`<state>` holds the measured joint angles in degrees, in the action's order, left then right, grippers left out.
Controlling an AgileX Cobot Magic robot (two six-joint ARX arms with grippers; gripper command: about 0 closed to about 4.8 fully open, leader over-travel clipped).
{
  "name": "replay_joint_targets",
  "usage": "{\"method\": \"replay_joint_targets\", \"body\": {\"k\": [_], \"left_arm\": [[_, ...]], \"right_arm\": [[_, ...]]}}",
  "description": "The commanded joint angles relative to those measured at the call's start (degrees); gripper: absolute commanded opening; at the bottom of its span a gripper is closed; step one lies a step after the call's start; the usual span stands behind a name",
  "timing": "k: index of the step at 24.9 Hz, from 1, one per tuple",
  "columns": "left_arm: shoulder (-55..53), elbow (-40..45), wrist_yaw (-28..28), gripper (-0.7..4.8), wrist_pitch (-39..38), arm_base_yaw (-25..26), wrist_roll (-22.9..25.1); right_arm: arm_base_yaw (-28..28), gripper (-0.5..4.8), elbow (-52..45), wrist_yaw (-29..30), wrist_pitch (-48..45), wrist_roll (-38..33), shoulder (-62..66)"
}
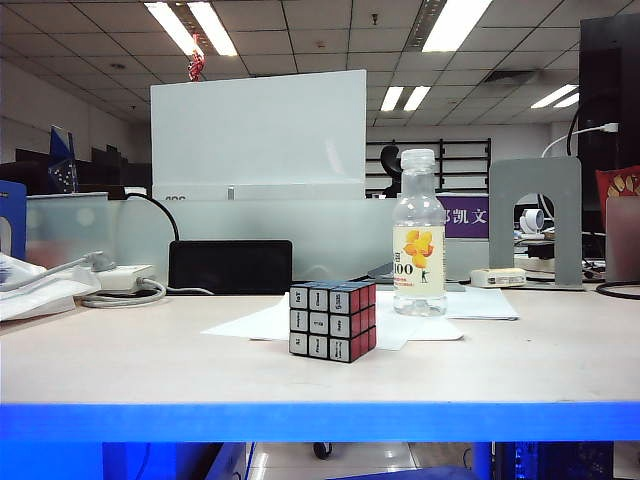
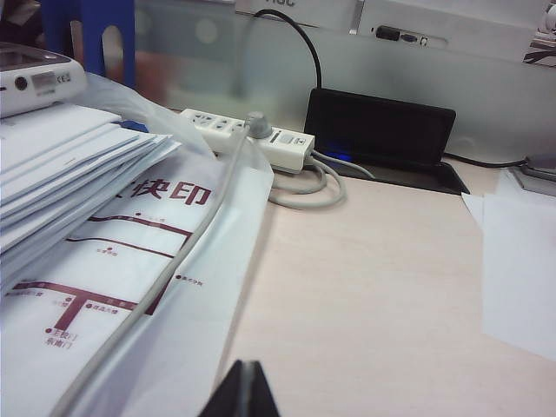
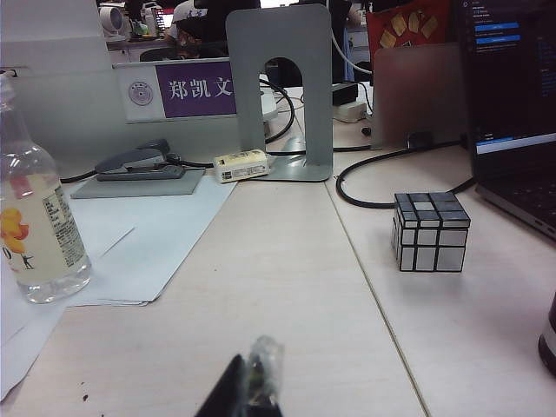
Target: Rotate the Rubik's Cube so that the bottom side is facing up.
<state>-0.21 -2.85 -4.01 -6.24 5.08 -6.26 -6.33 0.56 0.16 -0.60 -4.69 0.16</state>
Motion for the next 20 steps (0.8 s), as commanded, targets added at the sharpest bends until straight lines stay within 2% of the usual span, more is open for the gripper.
{"method": "replay_joint_targets", "body": {"k": [1,10,16,17,18,20], "left_arm": [[0.1,-0.2,-0.3,-0.05,0.7,0.1,-0.2],[0.1,-0.2,-0.3,-0.05,0.7,0.1,-0.2],[0.1,-0.2,-1.0,-0.05,0.9,0.1,-0.3],[0.1,-0.2,-1.7,-0.05,1.8,0.1,-1.2],[0.1,-0.2,-3.5,-0.05,5.1,0.1,-4.5],[0.1,-0.2,-5.3,-0.05,11.1,0.1,-6.3]], "right_arm": [[-0.1,-0.01,-0.4,-0.2,-0.9,0.2,-0.1],[-0.1,-0.01,-0.4,0.0,0.9,-0.5,-0.1],[-0.1,-0.01,-0.4,0.0,0.7,-4.5,-0.1],[-0.1,-0.01,-0.4,0.0,0.5,-5.7,-0.1],[-0.1,-0.01,-0.4,0.2,0.3,-7.7,-0.1],[-0.1,-0.01,-0.3,2.7,-0.2,-9.3,-0.1]]}}
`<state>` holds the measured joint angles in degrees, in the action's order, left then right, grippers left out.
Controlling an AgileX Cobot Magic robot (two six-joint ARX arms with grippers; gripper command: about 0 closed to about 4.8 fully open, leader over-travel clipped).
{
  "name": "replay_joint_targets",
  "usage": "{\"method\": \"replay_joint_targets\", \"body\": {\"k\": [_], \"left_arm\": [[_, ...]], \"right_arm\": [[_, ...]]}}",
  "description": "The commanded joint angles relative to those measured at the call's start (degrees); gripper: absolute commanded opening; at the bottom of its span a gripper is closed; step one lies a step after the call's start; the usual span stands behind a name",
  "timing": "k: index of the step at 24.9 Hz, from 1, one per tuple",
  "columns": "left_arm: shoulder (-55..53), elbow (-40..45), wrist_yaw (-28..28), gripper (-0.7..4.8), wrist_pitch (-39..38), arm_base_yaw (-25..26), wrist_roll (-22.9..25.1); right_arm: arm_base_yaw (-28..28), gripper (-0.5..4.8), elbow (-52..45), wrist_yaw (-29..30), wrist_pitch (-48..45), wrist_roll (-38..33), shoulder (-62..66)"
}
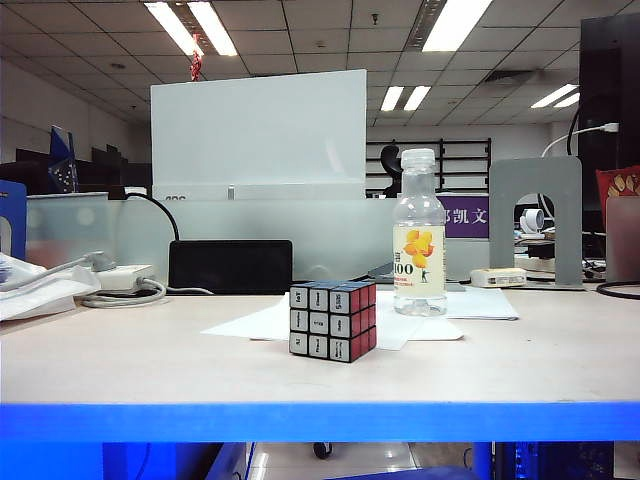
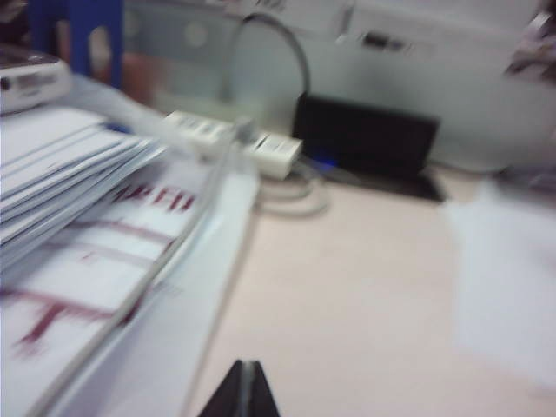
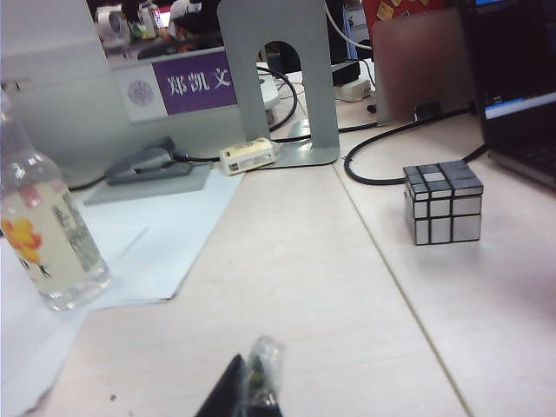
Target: Rotate the Rubik's Cube so that the bottom side is facing up.
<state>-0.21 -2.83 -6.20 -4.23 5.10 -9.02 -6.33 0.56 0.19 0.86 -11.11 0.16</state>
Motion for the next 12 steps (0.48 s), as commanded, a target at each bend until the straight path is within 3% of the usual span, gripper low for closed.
{"method": "replay_joint_targets", "body": {"k": [1,4,5,7,12], "left_arm": [[0.1,-0.3,-3.3,-0.05,10.7,0.0,-3.5],[0.1,-1.0,-5.5,0.03,12.2,0.0,-3.5],[0.1,-1.6,-7.0,0.29,12.0,0.0,-3.5],[0.0,-2.6,-9.8,0.78,11.8,0.0,-3.7],[-2.1,-6.7,-11.0,0.90,11.6,0.0,-6.3]], "right_arm": [[0.0,-0.01,-0.3,4.4,-2.3,-2.8,-0.1],[0.0,-0.01,-0.2,9.1,-4.3,-3.9,-0.1],[0.0,-0.01,-0.1,10.2,-5.4,-5.5,-0.1],[0.0,-0.01,0.8,10.6,-5.8,-7.8,-0.1],[-0.1,-0.01,5.2,10.9,-5.0,-9.5,0.0]]}}
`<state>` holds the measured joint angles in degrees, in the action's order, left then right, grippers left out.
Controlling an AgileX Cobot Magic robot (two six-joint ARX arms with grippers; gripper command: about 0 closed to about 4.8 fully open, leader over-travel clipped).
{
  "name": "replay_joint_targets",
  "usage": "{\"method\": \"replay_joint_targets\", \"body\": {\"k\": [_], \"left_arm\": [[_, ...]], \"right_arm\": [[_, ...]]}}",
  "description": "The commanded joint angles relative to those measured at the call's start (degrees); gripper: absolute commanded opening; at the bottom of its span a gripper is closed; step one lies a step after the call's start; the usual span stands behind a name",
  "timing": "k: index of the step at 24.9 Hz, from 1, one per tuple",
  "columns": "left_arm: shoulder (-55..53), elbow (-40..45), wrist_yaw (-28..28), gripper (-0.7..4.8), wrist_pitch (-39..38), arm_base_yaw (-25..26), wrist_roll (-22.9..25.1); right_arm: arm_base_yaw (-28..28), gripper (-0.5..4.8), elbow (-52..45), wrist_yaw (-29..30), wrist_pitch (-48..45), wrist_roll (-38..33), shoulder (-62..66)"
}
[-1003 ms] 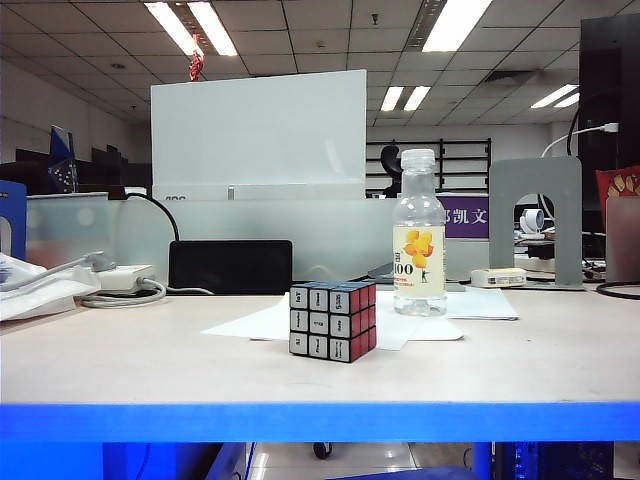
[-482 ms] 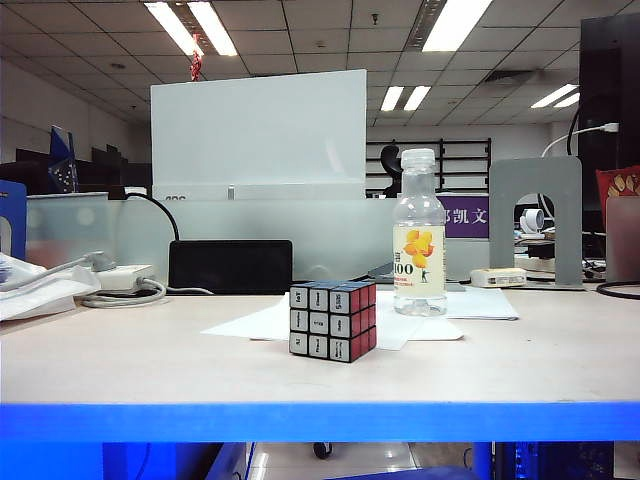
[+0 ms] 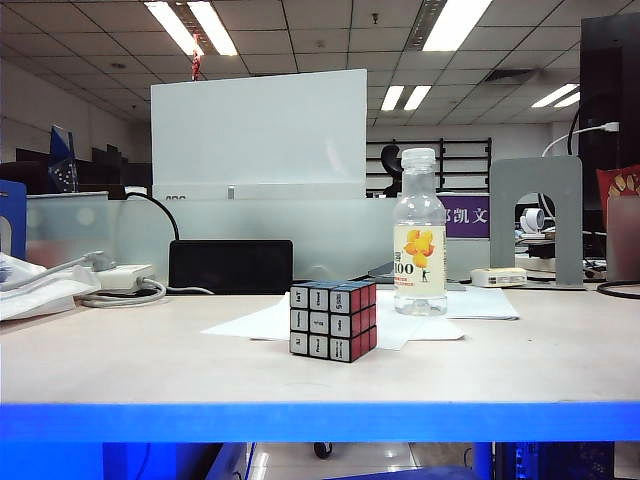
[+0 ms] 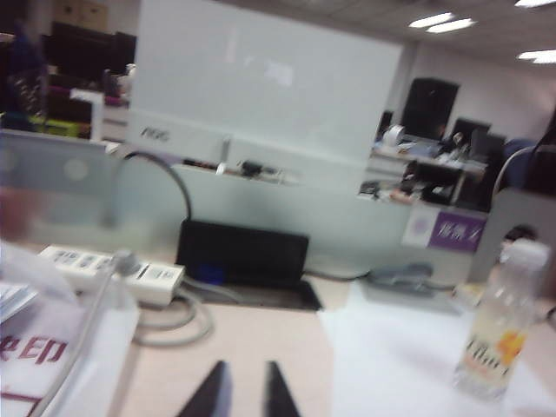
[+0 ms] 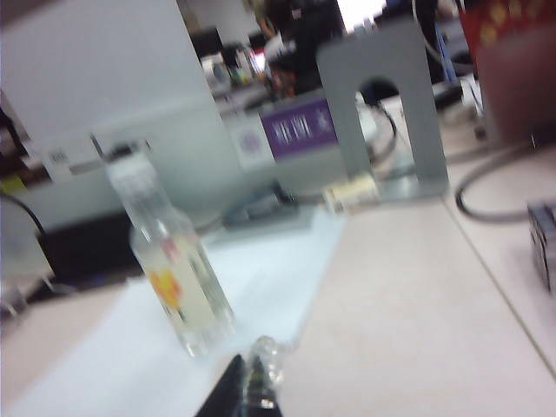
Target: Rotate the Rubik's Cube so that the bottom side is facing up.
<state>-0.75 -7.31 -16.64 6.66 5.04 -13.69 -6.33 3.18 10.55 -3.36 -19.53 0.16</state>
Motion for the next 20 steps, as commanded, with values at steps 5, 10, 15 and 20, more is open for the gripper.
{"method": "replay_joint_targets", "body": {"k": [5,10,15,20], "left_arm": [[-12.3,-13.1,-5.9,0.93,0.6,0.1,-1.4],[-24.9,-27.7,-4.3,0.93,-3.3,-0.7,1.7],[-35.9,-39.3,1.4,0.94,-15.3,-0.8,11.5],[-42.6,-43.9,-2.6,0.94,-16.9,-0.8,3.6]], "right_arm": [[-0.1,-0.01,11.0,4.3,4.5,-3.4,3.0],[-0.1,-0.01,22.0,6.3,11.8,-3.4,10.6],[-0.1,-0.01,33.6,8.3,14.9,-3.2,19.8],[0.9,-0.01,47.1,6.7,26.1,3.4,27.6]]}}
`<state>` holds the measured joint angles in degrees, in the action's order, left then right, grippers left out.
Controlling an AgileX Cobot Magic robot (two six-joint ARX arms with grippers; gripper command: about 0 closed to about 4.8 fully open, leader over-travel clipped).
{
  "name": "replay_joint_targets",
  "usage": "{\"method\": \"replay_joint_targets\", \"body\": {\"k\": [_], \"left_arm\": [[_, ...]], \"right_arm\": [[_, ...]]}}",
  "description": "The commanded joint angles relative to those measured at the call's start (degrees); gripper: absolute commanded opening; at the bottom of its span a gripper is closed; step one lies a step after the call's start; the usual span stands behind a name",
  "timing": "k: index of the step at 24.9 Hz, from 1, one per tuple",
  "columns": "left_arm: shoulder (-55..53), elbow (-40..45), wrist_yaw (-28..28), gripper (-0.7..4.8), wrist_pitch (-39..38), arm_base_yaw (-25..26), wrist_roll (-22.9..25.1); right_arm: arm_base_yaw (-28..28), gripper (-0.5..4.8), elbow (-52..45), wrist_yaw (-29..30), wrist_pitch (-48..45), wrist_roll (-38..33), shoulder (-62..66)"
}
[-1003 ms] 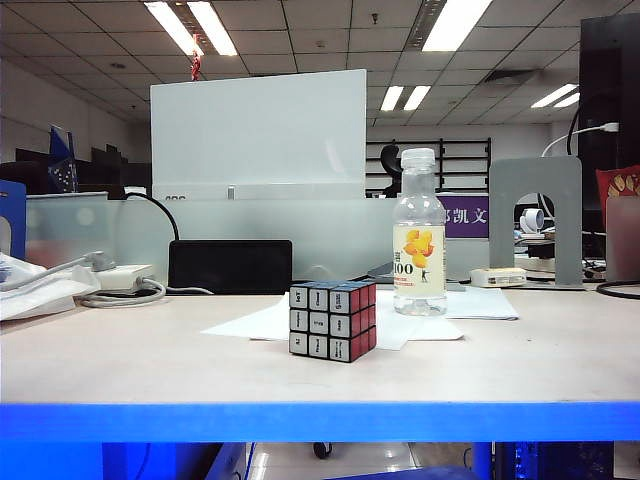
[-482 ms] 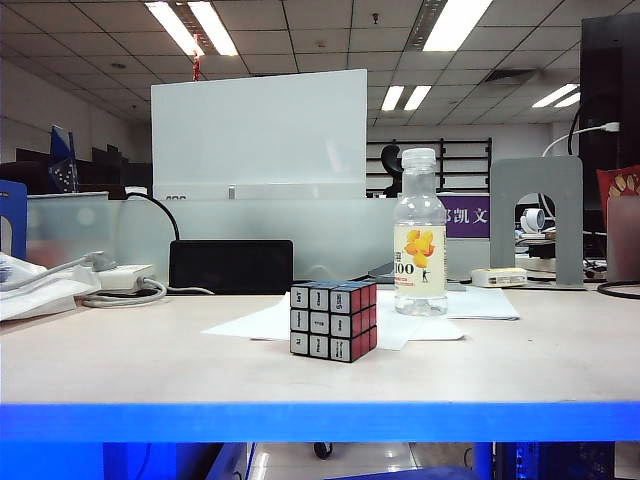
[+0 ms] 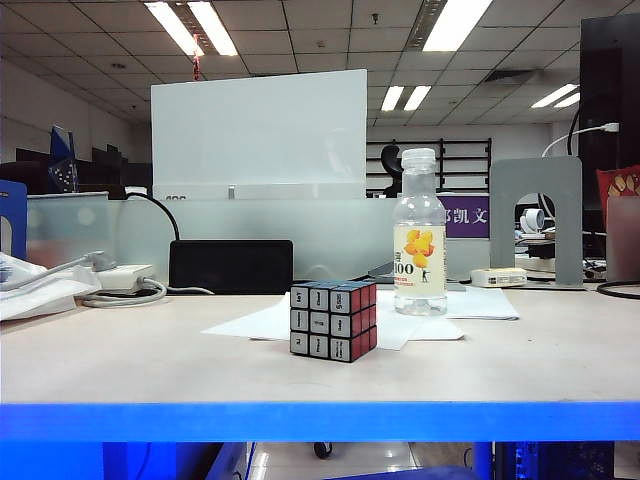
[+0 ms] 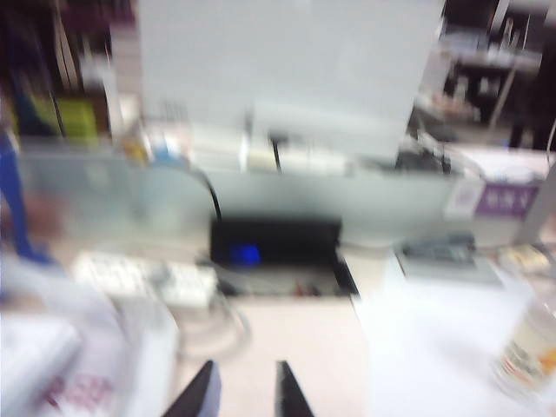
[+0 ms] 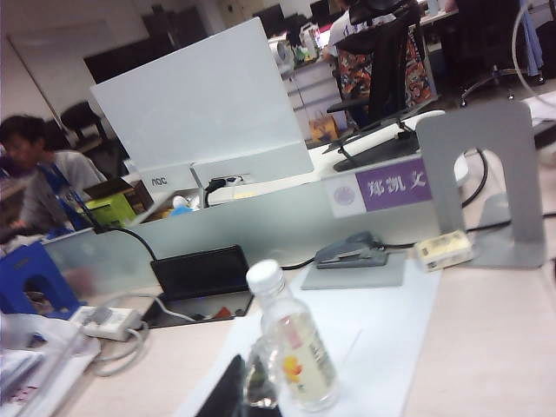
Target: Rotate the Rubik's Cube so that the bottom side is facing up.
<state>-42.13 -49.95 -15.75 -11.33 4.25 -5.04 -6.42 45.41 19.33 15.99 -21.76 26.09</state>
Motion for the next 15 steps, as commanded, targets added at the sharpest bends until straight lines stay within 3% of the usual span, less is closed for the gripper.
{"method": "replay_joint_targets", "body": {"k": [1,3,6,9,15], "left_arm": [[-2.4,-1.3,-5.4,0.94,2.2,0.0,-6.4],[-4.6,-1.3,-9.0,0.94,4.2,-0.3,-9.0],[-7.6,-1.3,-11.1,0.94,5.7,-1.8,-11.3],[-9.9,-1.3,-10.9,0.94,4.9,-4.4,-11.2],[-13.1,-1.3,-3.7,1.18,4.2,-10.8,-8.7]], "right_arm": [[1.4,-0.01,6.7,-3.3,8.7,8.9,2.5],[1.4,-0.01,10.0,-4.2,12.8,14.9,4.9],[0.6,-0.01,14.0,-3.2,16.0,15.2,9.6],[0.6,-0.01,17.7,1.4,18.1,15.2,14.9],[0.2,0.00,23.5,15.1,18.6,4.9,25.9]]}}
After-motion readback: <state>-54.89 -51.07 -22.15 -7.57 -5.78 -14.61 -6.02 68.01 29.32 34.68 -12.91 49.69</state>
